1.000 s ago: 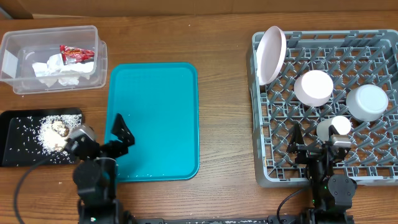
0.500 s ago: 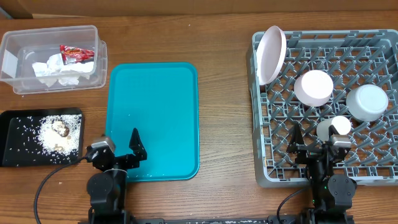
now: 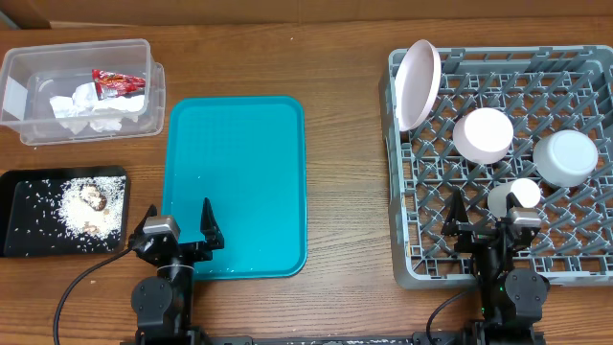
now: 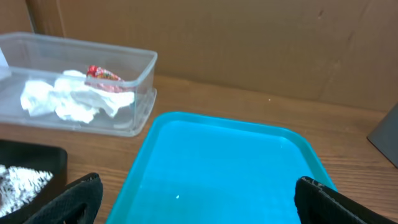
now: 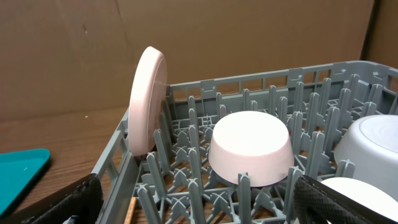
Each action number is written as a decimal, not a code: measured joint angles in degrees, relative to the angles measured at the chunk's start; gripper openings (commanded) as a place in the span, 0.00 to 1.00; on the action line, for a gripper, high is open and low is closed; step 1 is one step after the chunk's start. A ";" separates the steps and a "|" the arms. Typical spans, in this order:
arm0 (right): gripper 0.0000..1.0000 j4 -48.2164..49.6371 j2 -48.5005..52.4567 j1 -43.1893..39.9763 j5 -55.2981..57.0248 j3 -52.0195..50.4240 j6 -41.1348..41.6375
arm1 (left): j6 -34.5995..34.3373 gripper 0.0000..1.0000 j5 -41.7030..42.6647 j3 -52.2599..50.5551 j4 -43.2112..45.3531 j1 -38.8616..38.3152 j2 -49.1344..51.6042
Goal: Sort waste into correct bins and load items into the dishwasher
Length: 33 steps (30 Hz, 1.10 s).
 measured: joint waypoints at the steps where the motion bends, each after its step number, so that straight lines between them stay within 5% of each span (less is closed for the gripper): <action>1: 1.00 -0.02 0.00 0.00 0.00 0.00 0.00 | 0.44 1.00 -0.02 0.00 0.00 0.00 -0.26; 33: 1.00 0.00 0.00 0.00 -0.02 0.00 0.04 | 1.95 1.00 0.00 0.00 0.02 0.02 -0.46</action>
